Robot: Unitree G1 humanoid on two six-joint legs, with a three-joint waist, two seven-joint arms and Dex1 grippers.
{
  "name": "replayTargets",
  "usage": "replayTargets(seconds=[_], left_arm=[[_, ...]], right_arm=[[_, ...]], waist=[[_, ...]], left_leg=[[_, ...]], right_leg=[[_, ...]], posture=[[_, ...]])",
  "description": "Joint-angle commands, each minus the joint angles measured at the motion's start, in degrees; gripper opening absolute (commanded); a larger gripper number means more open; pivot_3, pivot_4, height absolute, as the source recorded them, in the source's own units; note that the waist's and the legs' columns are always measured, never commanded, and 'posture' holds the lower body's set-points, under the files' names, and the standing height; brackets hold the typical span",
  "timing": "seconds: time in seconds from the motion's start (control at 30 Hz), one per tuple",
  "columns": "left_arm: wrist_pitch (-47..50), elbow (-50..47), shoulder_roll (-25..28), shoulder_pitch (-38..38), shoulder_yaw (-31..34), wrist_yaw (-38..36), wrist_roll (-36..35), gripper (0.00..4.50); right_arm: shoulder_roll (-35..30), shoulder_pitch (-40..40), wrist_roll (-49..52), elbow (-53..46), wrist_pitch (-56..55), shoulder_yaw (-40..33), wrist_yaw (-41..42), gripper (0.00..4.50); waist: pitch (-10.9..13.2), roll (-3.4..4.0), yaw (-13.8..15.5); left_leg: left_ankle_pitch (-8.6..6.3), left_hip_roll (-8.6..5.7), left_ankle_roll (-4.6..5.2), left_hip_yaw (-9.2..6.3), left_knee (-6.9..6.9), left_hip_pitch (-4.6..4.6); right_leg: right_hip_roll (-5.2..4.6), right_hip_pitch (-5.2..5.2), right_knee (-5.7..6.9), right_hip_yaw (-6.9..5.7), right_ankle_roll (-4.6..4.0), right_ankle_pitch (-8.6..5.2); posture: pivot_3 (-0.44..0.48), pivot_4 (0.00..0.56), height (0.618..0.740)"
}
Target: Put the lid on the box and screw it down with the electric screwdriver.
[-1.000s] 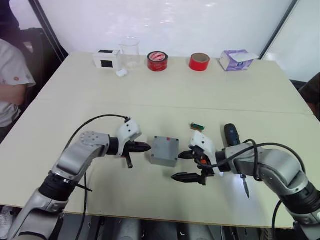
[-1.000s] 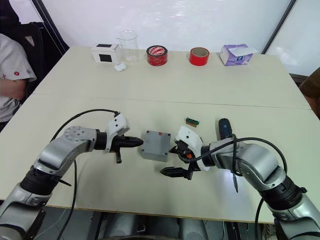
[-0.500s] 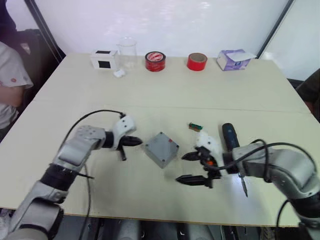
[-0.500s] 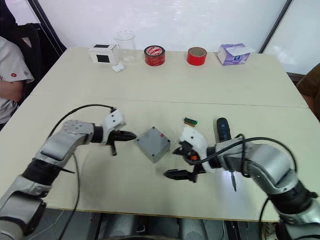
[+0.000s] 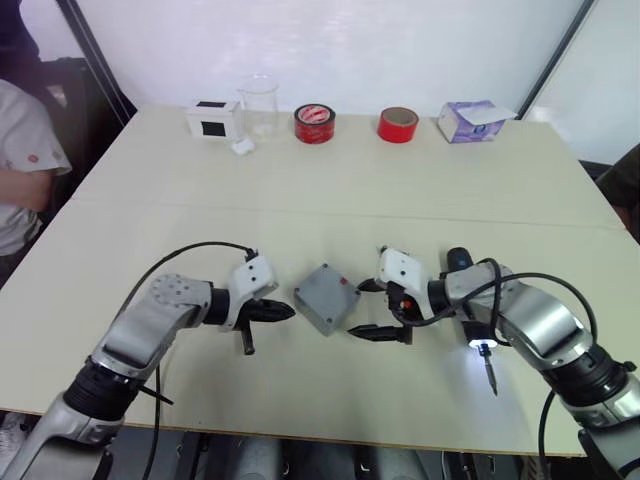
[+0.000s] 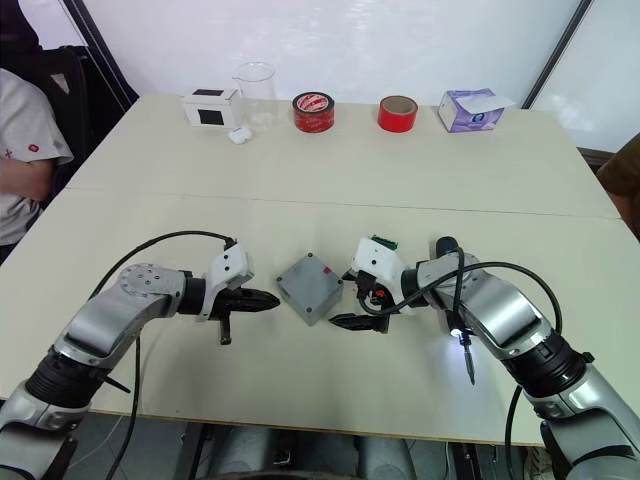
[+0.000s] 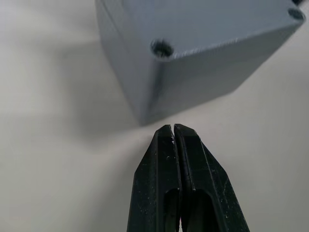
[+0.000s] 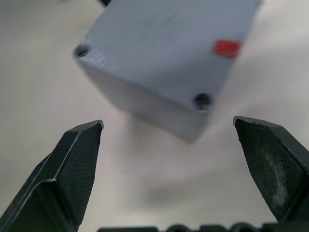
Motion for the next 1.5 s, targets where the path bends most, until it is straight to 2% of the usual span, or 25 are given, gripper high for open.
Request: replayTargets(seconds=[0.03, 0.53, 0.93, 1.07, 1.13, 1.23, 1.3, 1.5], left_arm=[[-1.7, 1.4, -1.0, -1.7, 0.6, 0.9, 0.6, 0.00], [-0.2, 2.0, -1.5, -5.6, 0.8, 0.6, 0.3, 0.00], [-2.5, 3.5, -4.2, -3.9, -0.9, 2.3, 2.3, 0.00], [-3.3, 3.2, -3.8, -2.7, -0.4, 2.0, 2.6, 0.00], [-1.3, 1.6, -2.7, -2.2, 1.7, 0.8, 0.2, 0.00], [2.5, -1.2, 1.9, -2.0, 9.0, -3.4, -6.7, 0.00], [4.1, -1.1, 3.0, -3.1, 11.3, -3.9, -9.3, 0.00], [5.4, 0.7, 1.8, -8.0, 12.2, -1.9, -10.7, 0.00]], right_arm=[[0.6, 0.6, 1.1, -3.7, 0.7, -1.0, 1.7, 4.46], [3.9, 4.3, 3.7, -9.2, 6.8, -3.8, -0.7, 4.46], [4.2, 4.3, 3.9, -9.8, 8.0, -4.7, -1.5, 4.46], [2.2, 4.5, 4.7, -9.9, 8.3, -7.8, -0.8, 4.46], [0.2, 4.4, 6.5, -9.1, 9.0, -12.5, 0.0, 4.46], [-0.4, 2.9, 10.1, -2.6, 9.7, -21.5, 0.0, 4.46], [1.5, 1.2, 9.9, 2.7, 8.3, -23.9, -1.6, 4.46], [9.1, -4.6, -2.7, 21.5, -6.1, -18.7, -7.4, 4.46]], waist=[[0.0, 0.00, 0.0], [0.0, 0.00, 0.0], [0.0, 0.00, 0.0], [0.0, 0.00, 0.1], [0.0, 0.00, 0.1], [0.0, -0.03, -0.1], [0.0, -0.01, -0.2], [0.0, -0.01, -0.3]], left_leg=[[0.00, 0.00, 0.00, 0.00, 0.00, 0.04], [0.00, 0.01, 0.00, -0.02, 0.00, 0.14], [0.00, 0.00, 0.00, -0.01, 0.00, 0.23], [0.00, 0.00, 0.00, -0.02, -0.01, 0.27], [0.00, 0.00, 0.00, -0.02, 0.00, 0.27], [0.00, 0.02, 0.00, -0.05, -0.01, 0.30], [-0.01, 0.06, 0.00, -0.06, -0.02, 0.37], [0.00, 0.04, 0.00, 0.05, -0.07, 0.70]], right_leg=[[0.00, 0.02, 0.01, 0.00, 0.00, 0.00], [0.00, 0.14, 0.02, -0.03, 0.00, 0.00], [0.00, 0.25, 0.00, -0.03, 0.00, 0.00], [0.00, 0.26, 0.02, -0.03, 0.00, 0.00], [-0.01, 0.27, 0.01, -0.03, 0.00, 0.00], [-0.03, 0.31, -0.02, -0.03, -0.01, 0.00], [-0.02, 0.31, 0.00, -0.02, -0.01, 0.00], [0.04, 0.62, 0.02, -0.02, -0.18, -0.10]], posture=[[0.000, 0.150, 0.740], [0.000, 0.150, 0.740], [0.000, 0.150, 0.740], [0.000, 0.150, 0.740], [0.000, 0.150, 0.740], [0.000, 0.150, 0.740], [0.000, 0.150, 0.740], [0.000, 0.150, 0.740]])
